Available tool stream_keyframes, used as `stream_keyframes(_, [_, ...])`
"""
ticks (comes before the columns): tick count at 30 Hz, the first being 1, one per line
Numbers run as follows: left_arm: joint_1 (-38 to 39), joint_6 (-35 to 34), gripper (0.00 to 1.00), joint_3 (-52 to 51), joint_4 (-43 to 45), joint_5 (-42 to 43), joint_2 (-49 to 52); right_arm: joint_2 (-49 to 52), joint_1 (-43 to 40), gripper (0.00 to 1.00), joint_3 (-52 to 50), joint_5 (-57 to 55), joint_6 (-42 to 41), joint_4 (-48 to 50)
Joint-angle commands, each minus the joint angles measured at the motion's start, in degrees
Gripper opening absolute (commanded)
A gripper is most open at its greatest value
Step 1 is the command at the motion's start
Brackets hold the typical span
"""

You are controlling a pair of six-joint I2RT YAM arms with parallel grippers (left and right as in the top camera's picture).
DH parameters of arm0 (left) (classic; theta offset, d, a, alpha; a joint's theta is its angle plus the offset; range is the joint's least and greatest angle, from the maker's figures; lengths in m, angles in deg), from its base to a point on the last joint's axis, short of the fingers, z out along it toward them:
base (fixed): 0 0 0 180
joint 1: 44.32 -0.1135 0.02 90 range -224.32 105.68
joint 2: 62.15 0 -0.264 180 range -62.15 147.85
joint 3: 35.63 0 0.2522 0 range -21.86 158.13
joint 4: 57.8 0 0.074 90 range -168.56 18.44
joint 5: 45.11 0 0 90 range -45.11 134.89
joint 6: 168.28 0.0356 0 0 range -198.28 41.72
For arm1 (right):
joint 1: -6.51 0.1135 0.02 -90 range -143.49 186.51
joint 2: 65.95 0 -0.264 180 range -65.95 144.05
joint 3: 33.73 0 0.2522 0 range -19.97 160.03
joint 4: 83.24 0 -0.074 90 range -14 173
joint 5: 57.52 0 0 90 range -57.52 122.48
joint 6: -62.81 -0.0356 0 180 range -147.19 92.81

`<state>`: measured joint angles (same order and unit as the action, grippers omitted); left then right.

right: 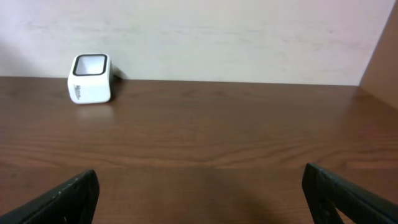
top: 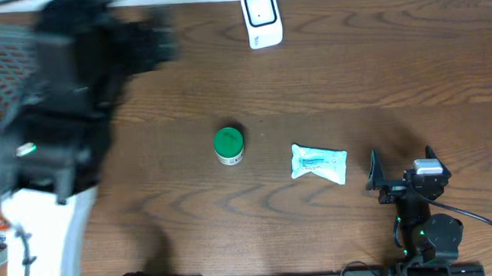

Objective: Scan the item barcode
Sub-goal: 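Reach the left gripper into the basket and grasp the orange Kleenex box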

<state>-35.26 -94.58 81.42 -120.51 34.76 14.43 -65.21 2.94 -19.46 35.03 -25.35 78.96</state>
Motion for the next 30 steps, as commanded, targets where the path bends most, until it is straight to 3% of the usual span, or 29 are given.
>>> stream_keyframes(1, [-12.7, -18.9, 0.98, -1.0, -9.4, -13.5, 1.4, -0.1, -0.5, 0.99, -0.2, -0.5, -1.0, -0.1])
stream_keyframes(5, [-25.6, -26.7, 0.98, -3.2, -17.8, -13.3, 3.9, -0.1, -0.5, 0.99, -0.2, -0.5, -1.0, -0.1])
stream_keyframes(12, [-38.6, -28.4, 0.98, -9.1, -20.7, -13.3, 10.9, -0.1, -0.5, 0.99, -0.2, -0.5, -1.0, -0.1])
stream_keyframes(20, [-44.7, -26.8, 0.98, -10.4, -20.9, -13.8, 21.0, -0.1, -0.5, 0.99, -0.2, -0.5, -1.0, -0.1])
stream_keyframes(30, [-46.7, -26.8, 0.97, -10.4, -22.2, -17.9, 32.7, -0.1, -0.5, 0.99, -0.2, -0.5, -1.0, -0.1])
